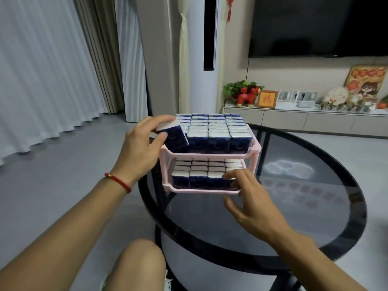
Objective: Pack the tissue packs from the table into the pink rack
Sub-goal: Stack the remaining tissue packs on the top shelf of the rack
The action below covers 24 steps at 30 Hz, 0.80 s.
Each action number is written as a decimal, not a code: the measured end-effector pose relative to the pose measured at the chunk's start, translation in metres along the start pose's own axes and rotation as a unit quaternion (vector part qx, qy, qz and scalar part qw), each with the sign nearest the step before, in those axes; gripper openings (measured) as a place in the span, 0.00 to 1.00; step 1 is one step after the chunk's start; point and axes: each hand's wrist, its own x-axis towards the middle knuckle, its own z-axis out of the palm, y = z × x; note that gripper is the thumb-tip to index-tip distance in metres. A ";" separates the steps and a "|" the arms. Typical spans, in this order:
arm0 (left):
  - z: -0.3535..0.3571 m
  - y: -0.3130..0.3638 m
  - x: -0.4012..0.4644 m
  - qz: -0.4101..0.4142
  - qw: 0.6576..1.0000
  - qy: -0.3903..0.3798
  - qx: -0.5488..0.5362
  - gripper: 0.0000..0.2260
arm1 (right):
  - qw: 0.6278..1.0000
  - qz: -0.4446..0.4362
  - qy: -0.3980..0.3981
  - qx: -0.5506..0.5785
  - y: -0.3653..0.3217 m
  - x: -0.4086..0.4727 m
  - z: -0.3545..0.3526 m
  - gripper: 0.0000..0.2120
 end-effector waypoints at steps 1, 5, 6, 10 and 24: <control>0.003 -0.002 0.007 0.016 1.000 -0.001 0.015 0.18 | 1.000 0.000 0.010 0.002 -0.001 0.004 0.001 0.16; 0.017 -0.018 0.020 0.081 0.995 -0.010 0.061 0.19 | 0.999 0.008 0.051 0.017 -0.002 0.016 0.006 0.15; 0.020 -0.022 0.020 0.092 0.993 -0.010 0.068 0.19 | 0.998 0.007 0.062 0.013 -0.003 0.018 0.007 0.15; 0.028 -0.034 0.019 0.095 0.992 -0.009 0.085 0.17 | 0.993 -0.008 0.097 -0.060 -0.004 0.031 0.011 0.21; 0.058 -0.043 -0.007 0.018 1.000 0.010 0.022 0.19 | 0.953 0.025 -0.021 -0.302 -0.008 0.110 -0.005 0.35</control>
